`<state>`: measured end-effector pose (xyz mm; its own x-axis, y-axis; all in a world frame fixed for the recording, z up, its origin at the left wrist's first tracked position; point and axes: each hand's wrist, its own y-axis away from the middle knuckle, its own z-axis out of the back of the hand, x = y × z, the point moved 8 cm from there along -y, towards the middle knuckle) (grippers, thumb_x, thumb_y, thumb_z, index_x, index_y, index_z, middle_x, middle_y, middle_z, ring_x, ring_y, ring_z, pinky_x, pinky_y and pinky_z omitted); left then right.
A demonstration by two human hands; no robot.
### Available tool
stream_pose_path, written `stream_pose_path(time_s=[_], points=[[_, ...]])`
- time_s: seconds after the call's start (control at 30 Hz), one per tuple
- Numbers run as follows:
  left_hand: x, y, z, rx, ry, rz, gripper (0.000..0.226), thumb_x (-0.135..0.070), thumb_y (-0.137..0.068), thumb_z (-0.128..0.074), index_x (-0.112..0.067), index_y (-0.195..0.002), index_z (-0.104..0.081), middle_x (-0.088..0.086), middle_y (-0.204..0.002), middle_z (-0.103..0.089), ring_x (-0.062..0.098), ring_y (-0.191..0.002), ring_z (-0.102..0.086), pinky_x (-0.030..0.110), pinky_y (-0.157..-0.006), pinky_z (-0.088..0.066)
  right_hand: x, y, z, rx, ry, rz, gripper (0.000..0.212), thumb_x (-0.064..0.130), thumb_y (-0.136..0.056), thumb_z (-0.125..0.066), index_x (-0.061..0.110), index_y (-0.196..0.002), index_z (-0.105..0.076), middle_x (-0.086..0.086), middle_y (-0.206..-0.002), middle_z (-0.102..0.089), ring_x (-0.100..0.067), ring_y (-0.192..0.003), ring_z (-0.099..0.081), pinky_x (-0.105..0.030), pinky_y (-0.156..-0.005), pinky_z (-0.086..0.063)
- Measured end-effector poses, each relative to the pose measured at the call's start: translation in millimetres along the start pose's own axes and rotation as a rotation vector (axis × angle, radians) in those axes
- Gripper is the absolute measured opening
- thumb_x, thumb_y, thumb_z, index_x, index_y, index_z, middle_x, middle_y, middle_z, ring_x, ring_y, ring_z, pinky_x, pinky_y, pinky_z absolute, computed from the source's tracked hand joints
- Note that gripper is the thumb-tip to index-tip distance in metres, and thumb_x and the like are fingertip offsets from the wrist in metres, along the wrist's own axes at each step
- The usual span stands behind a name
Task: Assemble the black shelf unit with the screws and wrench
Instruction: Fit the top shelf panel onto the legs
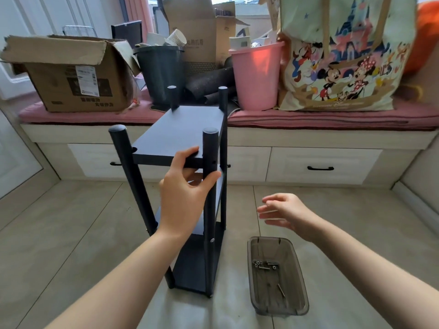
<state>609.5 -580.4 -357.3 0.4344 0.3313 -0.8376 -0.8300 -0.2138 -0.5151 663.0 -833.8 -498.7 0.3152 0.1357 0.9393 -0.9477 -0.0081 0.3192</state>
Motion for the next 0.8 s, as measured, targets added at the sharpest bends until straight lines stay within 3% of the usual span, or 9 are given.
stream_pose_path(time_s=[0.17,0.27,0.33,0.5,0.7,0.8], points=[[-5.0,-0.1,-2.5,0.028,-0.226,-0.118,0.052,-0.035,-0.082,-0.078,-0.026,-0.128,-0.055,-0.03,-0.1,-0.064,-0.001,-0.093,-0.068,0.021,-0.086,-0.055,-86.3,-16.2,17.7,-0.018,0.267,-0.081,0.014,0.005,-0.098,-0.051,0.006,-0.106,-0.062,-0.012,-0.093,-0.074,-0.02,-0.082,-0.071,-0.036,-0.08,-0.057],[-4.3,-0.1,-0.9,0.02,-0.3,-0.156,0.055,-0.045,-0.082,-0.075,-0.027,-0.13,-0.054,-0.026,-0.102,-0.063,0.001,-0.098,-0.065,0.007,-0.089,-0.047,-133.5,-32.6,18.6,-0.012,0.403,-0.135,0.016,0.003,-0.095,-0.051,0.006,-0.105,-0.063,-0.011,-0.09,-0.074,-0.019,-0.08,-0.071,-0.033,-0.075,-0.058],[-4.1,-0.3,0.2,0.016,-0.308,-0.155,0.054,-0.044,-0.083,-0.075,-0.028,-0.129,-0.054,-0.024,-0.105,-0.065,0.0,-0.102,-0.065,0.002,-0.09,-0.042,-162.8,-46.7,14.4,0.01,0.516,-0.157,0.017,0.004,-0.094,-0.054,0.006,-0.106,-0.066,-0.01,-0.091,-0.074,-0.019,-0.082,-0.071,-0.036,-0.081,-0.058],[-4.9,0.0,-2.7,0.021,-0.289,-0.161,0.052,-0.038,-0.084,-0.077,-0.024,-0.129,-0.055,-0.018,-0.113,-0.07,-0.002,-0.11,-0.064,0.015,-0.097,-0.048,-223.3,-82.0,4.9,0.067,0.854,-0.165,0.022,0.019,-0.095,-0.059,0.013,-0.114,-0.069,-0.005,-0.117,-0.07,-0.02,-0.112,-0.063,-0.024,-0.09,-0.046],[-6.3,-0.5,-3.7,0.027,-0.256,-0.167,0.048,-0.032,-0.084,-0.078,-0.018,-0.124,-0.057,-0.022,-0.108,-0.07,-0.002,-0.102,-0.067,0.012,-0.09,-0.049,-277.9,-112.3,-8.1,0.103,1.011,-0.214,0.022,0.018,-0.097,-0.057,0.009,-0.116,-0.063,-0.01,-0.119,-0.065,-0.023,-0.109,-0.063,-0.026,-0.086,-0.048],[-4.6,-1.4,-4.7,0.036,-0.222,-0.165,0.043,-0.027,-0.085,-0.079,-0.023,-0.12,-0.054,-0.024,-0.103,-0.07,0.004,-0.097,-0.07,0.022,-0.083,-0.056,-291.8,-122.0,-18.8,0.131,1.045,-0.184,0.031,0.018,-0.098,-0.055,0.008,-0.127,-0.055,-0.013,-0.129,-0.055,-0.027,-0.12,-0.056,-0.029,-0.099,-0.043]])
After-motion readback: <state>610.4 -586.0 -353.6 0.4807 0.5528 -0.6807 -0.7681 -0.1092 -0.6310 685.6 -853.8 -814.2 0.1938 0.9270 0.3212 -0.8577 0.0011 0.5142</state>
